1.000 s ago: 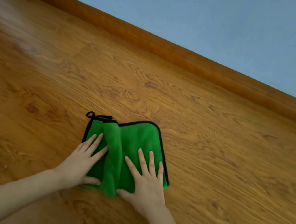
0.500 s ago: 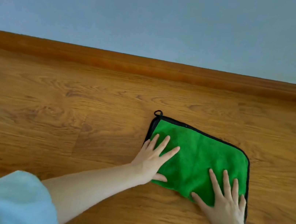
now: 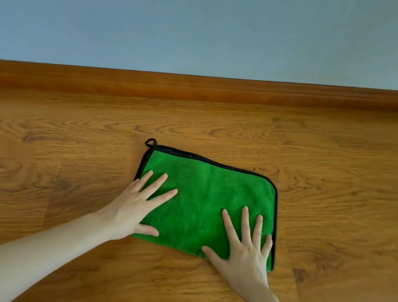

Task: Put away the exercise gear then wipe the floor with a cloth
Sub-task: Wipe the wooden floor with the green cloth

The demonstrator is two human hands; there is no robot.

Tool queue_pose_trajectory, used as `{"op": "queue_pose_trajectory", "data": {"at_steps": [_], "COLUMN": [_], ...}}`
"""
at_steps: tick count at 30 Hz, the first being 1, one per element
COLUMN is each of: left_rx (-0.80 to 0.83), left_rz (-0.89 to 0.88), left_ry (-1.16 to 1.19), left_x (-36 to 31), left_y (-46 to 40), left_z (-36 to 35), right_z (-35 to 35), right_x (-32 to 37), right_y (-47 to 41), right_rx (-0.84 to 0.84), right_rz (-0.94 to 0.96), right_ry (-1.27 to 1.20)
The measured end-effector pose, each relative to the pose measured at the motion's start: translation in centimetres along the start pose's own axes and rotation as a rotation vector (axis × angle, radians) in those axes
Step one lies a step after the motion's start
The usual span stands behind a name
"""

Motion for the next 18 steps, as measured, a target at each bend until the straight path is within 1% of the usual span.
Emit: {"op": "queue_pose_trajectory", "data": {"at_steps": [5, 7, 9, 11, 13, 14, 16, 17, 18], "left_rx": [-0.071, -0.057, -0.055, -0.096, -0.124, -0.143, -0.211, -0.248, -0.276], "left_rz": [0.137, 0.186, 0.224, 0.252, 0.256, 0.250, 0.226, 0.211, 0.200], "left_ry": [0.042, 0.044, 0.054, 0.099, 0.116, 0.117, 0.130, 0.140, 0.152], "left_x": [3.4, 4.3, 4.6, 4.5, 3.7, 3.3, 2.2, 1.7, 1.1], "left_y": [5.4, 7.5, 8.9, 9.7, 10.0, 10.0, 9.7, 9.6, 9.4], "left_z": [-1.5, -2.1, -2.6, -2.7, -2.6, -2.3, -1.8, -1.5, -1.2], "right_z": [-0.6, -0.9, -0.8, -0.4, 0.6, 1.2, 2.5, 3.0, 3.4], "right_x": [5.5, 7.3, 8.5, 9.1, 8.9, 8.6, 7.1, 6.2, 5.4], "right_y": [-0.4, -0.6, -0.7, -0.7, -0.5, -0.3, 0.0, 0.1, 0.2], "right_rx": [0.045, 0.044, 0.058, 0.067, 0.046, -0.016, -0.214, -0.282, -0.296], "right_rz": [0.157, 0.227, 0.274, 0.294, 0.267, 0.232, 0.102, 0.014, -0.075], "right_ry": [0.033, 0.056, 0.089, 0.067, -0.087, -0.218, -0.438, -0.484, -0.499]}}
Point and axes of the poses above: each hand's wrist, its own y-axis away from the middle knuckle, its own z-axis out of the back of the hand, x = y × z, the point moved 3 cm from there along -y, towards the middle knuckle, and after that the axes turned 9 degrees about -z, right-handed, at the moved point
